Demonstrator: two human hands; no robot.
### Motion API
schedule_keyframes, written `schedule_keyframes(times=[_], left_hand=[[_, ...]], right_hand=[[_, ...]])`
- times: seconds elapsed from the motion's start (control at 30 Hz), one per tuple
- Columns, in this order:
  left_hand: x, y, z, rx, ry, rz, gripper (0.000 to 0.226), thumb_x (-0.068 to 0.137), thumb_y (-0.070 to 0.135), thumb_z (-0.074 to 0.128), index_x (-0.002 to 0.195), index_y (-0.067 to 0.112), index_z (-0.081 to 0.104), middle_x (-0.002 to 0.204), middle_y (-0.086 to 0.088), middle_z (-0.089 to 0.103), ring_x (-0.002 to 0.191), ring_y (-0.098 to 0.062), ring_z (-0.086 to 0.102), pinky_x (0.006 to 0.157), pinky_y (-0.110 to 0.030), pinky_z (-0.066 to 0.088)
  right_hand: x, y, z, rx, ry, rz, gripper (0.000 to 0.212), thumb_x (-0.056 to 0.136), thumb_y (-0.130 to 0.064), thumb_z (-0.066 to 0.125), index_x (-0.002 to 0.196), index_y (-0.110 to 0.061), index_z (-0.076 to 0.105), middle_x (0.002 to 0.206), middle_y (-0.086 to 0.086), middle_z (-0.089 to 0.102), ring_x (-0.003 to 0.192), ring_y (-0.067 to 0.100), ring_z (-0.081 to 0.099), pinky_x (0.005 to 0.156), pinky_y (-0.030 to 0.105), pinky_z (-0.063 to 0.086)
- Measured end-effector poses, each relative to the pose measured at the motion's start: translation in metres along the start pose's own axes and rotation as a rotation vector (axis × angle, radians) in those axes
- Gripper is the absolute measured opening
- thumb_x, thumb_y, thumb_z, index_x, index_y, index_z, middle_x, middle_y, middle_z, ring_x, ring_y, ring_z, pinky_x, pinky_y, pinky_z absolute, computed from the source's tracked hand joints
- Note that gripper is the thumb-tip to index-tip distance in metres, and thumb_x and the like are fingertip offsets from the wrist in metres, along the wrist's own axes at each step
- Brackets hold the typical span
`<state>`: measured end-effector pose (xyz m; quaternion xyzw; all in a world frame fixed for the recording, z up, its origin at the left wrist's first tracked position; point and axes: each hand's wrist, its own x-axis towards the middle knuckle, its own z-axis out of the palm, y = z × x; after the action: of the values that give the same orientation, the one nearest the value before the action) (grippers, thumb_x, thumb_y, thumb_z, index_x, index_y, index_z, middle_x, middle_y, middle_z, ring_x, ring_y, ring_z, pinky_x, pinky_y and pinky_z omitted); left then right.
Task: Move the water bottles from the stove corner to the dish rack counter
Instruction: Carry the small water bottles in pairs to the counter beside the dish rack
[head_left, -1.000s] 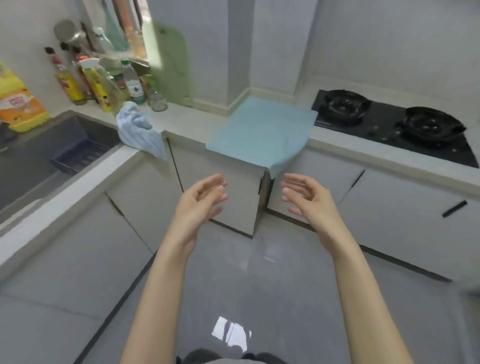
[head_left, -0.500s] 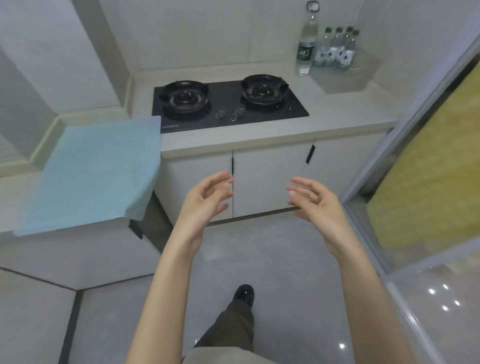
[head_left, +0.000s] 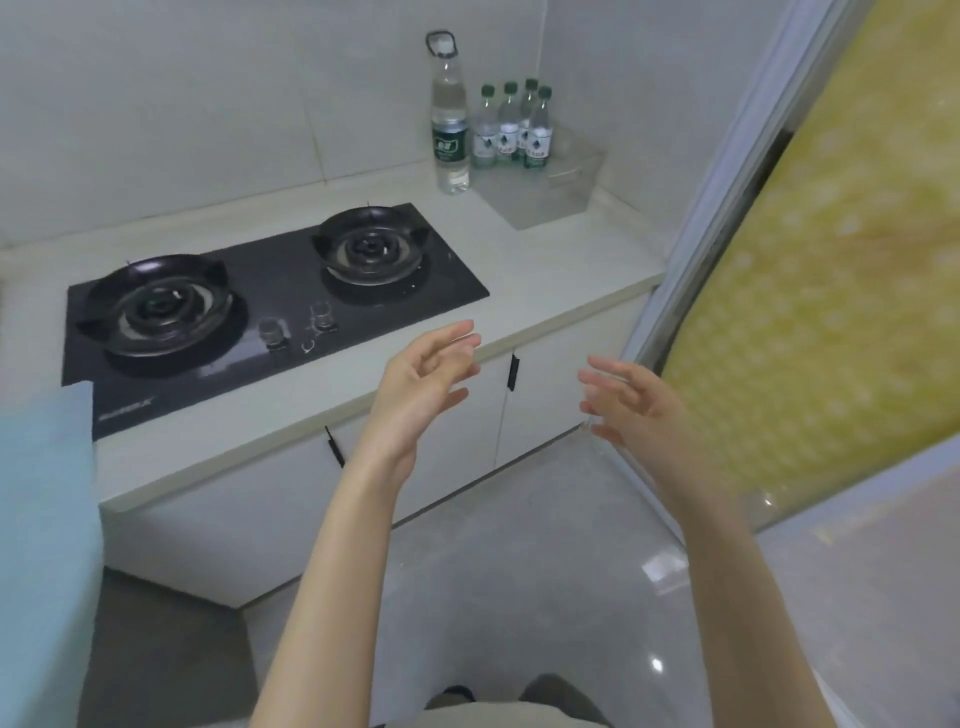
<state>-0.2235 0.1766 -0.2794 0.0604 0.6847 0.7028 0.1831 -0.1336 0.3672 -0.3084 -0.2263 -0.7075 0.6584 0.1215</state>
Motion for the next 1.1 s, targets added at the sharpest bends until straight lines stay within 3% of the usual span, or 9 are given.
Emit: schedule_keyframes(times=[0.27, 0.63, 1.1], left_hand=[[0.117, -0.011, 0.066, 0.027, -0.027, -0.058, 0.027, 0.095, 0.02, 0.055, 0.121, 0.025, 0.062, 0.116, 0.011, 0.068, 0.103, -0.009, 0.067, 0.095, -0.033, 0.051], [0.272, 0.02, 0.171, -0.037, 0.107, -0.067, 0.028, 0.094, 0.02, 0.057, 0.121, 0.023, 0.061, 0.119, 0.007, 0.067, 0.104, -0.013, 0.066, 0.09, -0.03, 0.053], [0.418, 0.04, 0.189, -0.077, 0.224, -0.052, 0.028, 0.094, 0.022, 0.059, 0.121, 0.024, 0.062, 0.117, 0.008, 0.068, 0.103, -0.012, 0.067, 0.091, -0.031, 0.053]], right_hand=[[0.117, 0.014, -0.052, -0.007, 0.053, 0.038, 0.026, 0.091, -0.019, 0.062, 0.114, -0.03, 0.062, 0.111, -0.011, 0.069, 0.098, 0.014, 0.066, 0.081, 0.03, 0.053], [0.316, -0.031, -0.134, -0.026, -0.12, 0.011, 0.025, 0.091, -0.015, 0.061, 0.11, -0.032, 0.061, 0.113, -0.008, 0.067, 0.097, 0.016, 0.065, 0.084, 0.031, 0.051], [0.483, -0.056, -0.129, -0.051, -0.209, -0.04, 0.023, 0.091, -0.016, 0.061, 0.101, -0.038, 0.061, 0.111, -0.012, 0.067, 0.101, 0.015, 0.065, 0.088, 0.033, 0.053]])
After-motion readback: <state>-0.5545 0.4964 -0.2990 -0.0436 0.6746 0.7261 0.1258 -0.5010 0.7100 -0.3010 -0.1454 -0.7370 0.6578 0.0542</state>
